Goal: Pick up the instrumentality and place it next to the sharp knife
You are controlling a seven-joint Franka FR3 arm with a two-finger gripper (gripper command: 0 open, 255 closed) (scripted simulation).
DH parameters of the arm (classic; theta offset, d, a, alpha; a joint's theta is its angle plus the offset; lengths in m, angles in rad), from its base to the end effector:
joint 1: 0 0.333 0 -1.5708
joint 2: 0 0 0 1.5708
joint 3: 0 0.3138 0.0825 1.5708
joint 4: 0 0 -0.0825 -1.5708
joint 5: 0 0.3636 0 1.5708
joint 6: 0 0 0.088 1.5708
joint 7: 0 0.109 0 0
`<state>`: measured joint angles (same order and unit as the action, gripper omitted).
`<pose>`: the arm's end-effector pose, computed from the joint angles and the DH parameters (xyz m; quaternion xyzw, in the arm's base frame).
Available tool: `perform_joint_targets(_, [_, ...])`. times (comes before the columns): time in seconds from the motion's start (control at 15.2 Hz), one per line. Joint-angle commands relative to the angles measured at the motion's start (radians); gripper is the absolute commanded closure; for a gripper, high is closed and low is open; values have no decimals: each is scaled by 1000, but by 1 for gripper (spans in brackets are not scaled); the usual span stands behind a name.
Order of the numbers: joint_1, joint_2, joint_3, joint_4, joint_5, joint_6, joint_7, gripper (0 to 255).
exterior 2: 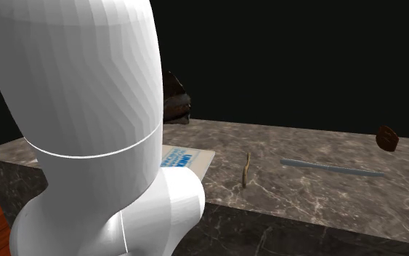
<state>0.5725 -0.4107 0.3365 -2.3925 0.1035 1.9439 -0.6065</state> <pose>0.2373 0.3271 0.4617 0.7497 0.6609 -0.0251 0.0221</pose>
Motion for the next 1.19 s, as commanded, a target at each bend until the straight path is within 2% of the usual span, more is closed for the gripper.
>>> perform_joint_targets(0.0, [0,10,4,-20,0,30,2,255])
perform_joint_targets(0.2, [0,29,11,-56,-1,84,6,255])
perform_joint_targets(0.73, [-1,28,12,-56,0,84,6,255])
perform_joint_targets(0.79, [-1,31,13,-48,-1,78,9,0])
perform_joint_targets(1.12, [-1,28,12,-56,0,84,6,0])
